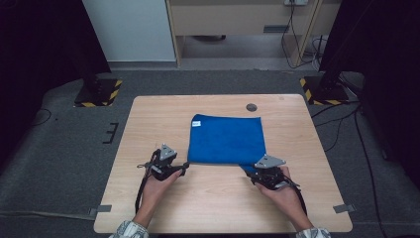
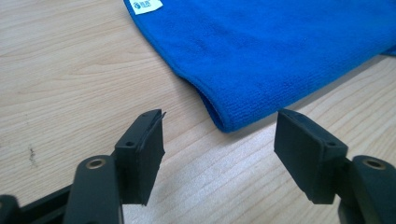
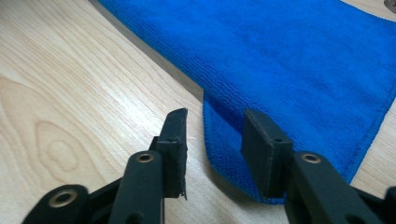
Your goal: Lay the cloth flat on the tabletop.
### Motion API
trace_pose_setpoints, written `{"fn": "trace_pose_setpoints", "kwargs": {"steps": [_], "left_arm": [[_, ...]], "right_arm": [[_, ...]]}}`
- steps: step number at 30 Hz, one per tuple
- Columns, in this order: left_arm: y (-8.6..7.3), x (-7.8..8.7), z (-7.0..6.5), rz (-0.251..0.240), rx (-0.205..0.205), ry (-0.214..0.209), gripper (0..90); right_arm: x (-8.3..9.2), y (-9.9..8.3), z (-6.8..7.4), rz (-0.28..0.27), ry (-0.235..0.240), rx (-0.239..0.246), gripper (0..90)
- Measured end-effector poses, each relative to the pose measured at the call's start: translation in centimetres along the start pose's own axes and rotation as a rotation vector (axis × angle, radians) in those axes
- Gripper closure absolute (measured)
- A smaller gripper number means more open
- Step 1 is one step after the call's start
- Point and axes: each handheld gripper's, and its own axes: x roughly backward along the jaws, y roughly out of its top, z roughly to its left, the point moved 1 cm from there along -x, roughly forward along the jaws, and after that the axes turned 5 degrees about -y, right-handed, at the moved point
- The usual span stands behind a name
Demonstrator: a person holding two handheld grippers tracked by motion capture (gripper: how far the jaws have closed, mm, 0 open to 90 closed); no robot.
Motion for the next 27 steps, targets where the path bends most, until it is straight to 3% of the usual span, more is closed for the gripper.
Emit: {"fn": "trace_pose_setpoints", "kwargs": {"steps": [8, 19, 20, 24, 27], "left_arm": [[0.0, -0.4, -0.1, 0.007, -0.002, 0.009, 28.9], [-0.1, -0.8, 0.0, 0.026, -0.014, 0.01, 27.3], [-0.1, -0.9, 0.0, 0.026, -0.015, 0.012, 27.3], [-0.1, -1.0, 0.0, 0.033, -0.016, 0.01, 28.6], [-0.1, -1.2, -0.1, 0.039, -0.021, 0.009, 29.9]], "right_arm": [[-0.6, -0.2, -0.1, 0.023, -0.001, -0.005, 59.1], [-1.2, -0.7, -0.3, 0.072, -0.02, 0.009, 74.3], [-1.2, -0.7, -0.4, 0.073, -0.015, 0.008, 79.9], [-1.3, -0.7, -0.7, 0.073, -0.014, 0.008, 86.8], [-1.3, -0.7, -0.7, 0.072, -0.012, -0.005, 87.0]]}}
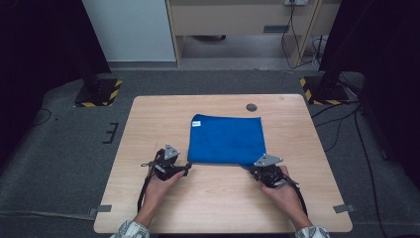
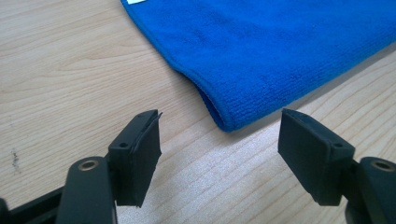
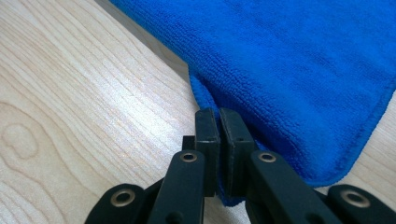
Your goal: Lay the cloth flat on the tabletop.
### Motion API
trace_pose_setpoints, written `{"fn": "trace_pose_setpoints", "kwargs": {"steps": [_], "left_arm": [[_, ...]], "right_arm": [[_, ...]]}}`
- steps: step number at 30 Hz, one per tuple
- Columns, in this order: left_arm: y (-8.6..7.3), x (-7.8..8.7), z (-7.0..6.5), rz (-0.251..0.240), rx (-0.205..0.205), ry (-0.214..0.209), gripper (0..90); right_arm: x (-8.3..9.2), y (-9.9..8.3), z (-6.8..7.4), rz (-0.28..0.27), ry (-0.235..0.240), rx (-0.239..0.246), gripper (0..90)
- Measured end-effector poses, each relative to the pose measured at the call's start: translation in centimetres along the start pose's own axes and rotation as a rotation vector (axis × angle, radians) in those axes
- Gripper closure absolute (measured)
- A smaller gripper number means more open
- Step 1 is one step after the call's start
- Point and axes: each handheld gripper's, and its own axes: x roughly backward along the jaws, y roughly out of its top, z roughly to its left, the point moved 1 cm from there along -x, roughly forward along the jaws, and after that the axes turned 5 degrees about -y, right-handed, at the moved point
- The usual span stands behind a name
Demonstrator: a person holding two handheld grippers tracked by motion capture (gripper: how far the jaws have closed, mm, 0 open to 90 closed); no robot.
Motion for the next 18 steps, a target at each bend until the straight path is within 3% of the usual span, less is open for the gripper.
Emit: {"fn": "trace_pose_setpoints", "kwargs": {"steps": [10, 18], "left_arm": [[0.1, -0.7, -0.2, 0.02, -0.02, 0.001, 34.4], [0.2, -1.4, -0.2, 0.036, -0.026, -0.018, 46.2]], "right_arm": [[0.2, 0.0, -0.1, -0.008, 0.008, -0.004, 87.3], [0.3, 0.0, -0.1, -0.019, 0.01, -0.005, 87.5]]}}
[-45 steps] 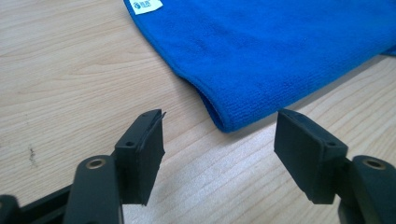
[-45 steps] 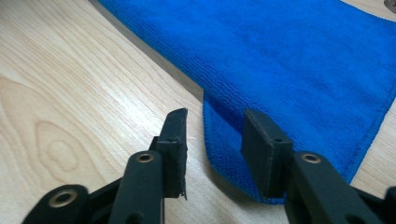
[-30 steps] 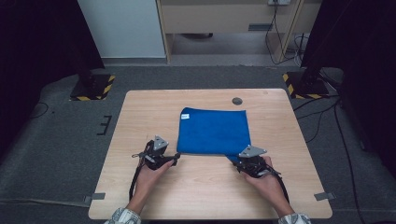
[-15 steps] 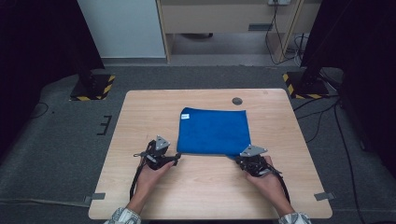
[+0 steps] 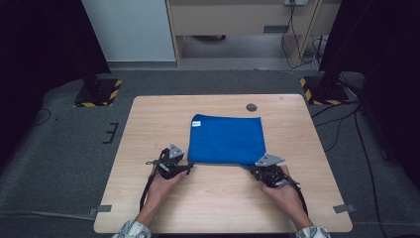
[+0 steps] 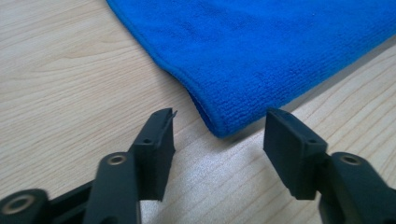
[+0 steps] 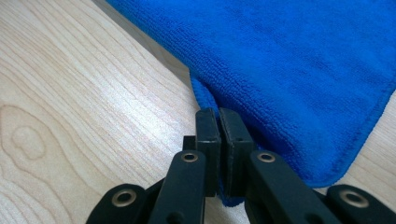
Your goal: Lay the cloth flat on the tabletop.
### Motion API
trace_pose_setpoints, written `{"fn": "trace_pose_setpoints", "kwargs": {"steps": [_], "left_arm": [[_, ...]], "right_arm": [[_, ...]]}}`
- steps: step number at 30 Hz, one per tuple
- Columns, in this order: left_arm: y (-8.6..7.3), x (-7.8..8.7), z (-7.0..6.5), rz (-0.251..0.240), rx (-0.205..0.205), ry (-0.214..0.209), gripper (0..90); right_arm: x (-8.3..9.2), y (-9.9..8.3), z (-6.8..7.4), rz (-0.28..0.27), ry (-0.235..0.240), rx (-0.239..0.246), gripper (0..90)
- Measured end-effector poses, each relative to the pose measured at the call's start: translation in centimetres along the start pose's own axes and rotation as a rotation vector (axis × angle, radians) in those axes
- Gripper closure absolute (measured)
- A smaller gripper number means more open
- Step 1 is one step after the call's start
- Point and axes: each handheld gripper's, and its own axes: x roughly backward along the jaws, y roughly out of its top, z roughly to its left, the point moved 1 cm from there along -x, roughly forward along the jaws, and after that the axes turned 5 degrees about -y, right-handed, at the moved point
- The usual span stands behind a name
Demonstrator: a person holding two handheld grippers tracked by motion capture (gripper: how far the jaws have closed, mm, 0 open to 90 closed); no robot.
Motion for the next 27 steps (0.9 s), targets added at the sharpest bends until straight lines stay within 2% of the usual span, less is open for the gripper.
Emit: {"fn": "trace_pose_setpoints", "kwargs": {"steps": [8, 13, 18, 19, 22, 25, 27], "left_arm": [[0.2, -0.5, -0.2, 0.017, -0.009, -0.024, 56.1], [0.3, -0.7, -0.3, 0.019, -0.03, -0.015, 64.8], [0.4, -0.5, 0.0, 0.001, -0.019, -0.016, 76.4], [0.7, -0.5, 0.2, -0.009, -0.006, -0.029, 78.8], [1.1, -0.7, 0.1, -0.014, -0.012, -0.037, 85.7], [1.5, -0.4, 0.1, -0.031, -0.016, -0.028, 87.9], [1.7, -0.1, 0.1, -0.047, -0.003, -0.021, 88.0]], "right_arm": [[0.2, 0.1, -0.1, -0.008, 0.008, 0.002, 87.6], [0.3, 0.1, -0.1, -0.011, 0.011, 0.005, 87.7], [0.4, 0.1, -0.1, -0.017, 0.01, 0.004, 87.8], [0.5, 0.1, -0.2, -0.018, 0.012, 0.005, 87.8], [0.5, 0.1, -0.3, -0.02, 0.011, 0.006, 87.8], [0.7, 0.1, -0.3, -0.027, 0.013, 0.005, 87.8], [1.0, 0.2, -0.5, -0.034, 0.013, 0.003, 87.9]]}}
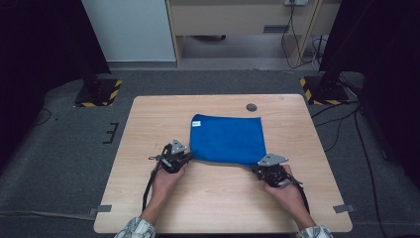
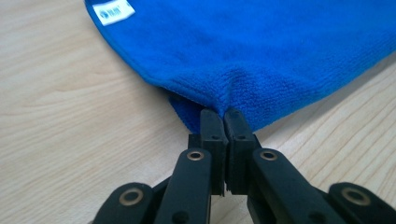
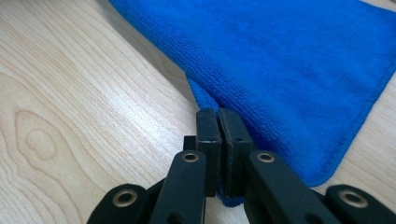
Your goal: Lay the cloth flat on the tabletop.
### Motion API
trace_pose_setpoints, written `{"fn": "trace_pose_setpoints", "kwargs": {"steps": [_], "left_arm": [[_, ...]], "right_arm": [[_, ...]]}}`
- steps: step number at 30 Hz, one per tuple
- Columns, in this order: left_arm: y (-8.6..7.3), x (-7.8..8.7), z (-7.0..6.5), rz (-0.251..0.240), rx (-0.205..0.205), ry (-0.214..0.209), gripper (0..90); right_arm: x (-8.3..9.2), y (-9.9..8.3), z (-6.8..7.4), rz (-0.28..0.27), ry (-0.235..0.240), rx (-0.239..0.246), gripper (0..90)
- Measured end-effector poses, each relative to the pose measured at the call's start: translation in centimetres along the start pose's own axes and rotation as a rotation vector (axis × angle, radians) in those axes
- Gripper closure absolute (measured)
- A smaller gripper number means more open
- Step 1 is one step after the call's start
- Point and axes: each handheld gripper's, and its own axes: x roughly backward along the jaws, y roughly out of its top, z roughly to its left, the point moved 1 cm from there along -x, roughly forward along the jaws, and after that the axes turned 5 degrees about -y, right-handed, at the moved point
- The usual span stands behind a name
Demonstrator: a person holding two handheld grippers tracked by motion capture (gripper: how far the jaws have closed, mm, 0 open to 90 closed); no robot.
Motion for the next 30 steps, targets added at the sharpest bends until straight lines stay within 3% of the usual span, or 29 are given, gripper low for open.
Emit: {"fn": "trace_pose_setpoints", "kwargs": {"steps": [6, 17, 21, 24, 30], "left_arm": [[0.5, 0.3, 0.4, -0.014, 0.036, 0.005, 88.1], [2.2, -0.5, 0.4, -0.049, 0.055, 0.0, 88.1], [2.3, -0.8, 0.4, -0.026, 0.056, -0.005, 88.1], [2.2, -1.6, 0.6, 0.007, 0.051, -0.003, 87.8], [2.5, -2.7, 1.2, -0.011, 0.08, -0.026, 85.3]], "right_arm": [[1.1, 0.0, -1.0, -0.029, -0.003, -0.027, 88.1], [2.6, -0.5, -3.5, -0.062, -0.035, -0.092, 88.6], [2.9, -0.6, -3.7, -0.067, -0.036, -0.11, 88.7], [2.7, -0.7, -3.4, -0.052, -0.027, -0.093, 88.6], [2.0, -0.9, -3.3, -0.01, -0.044, -0.091, 88.4]]}}
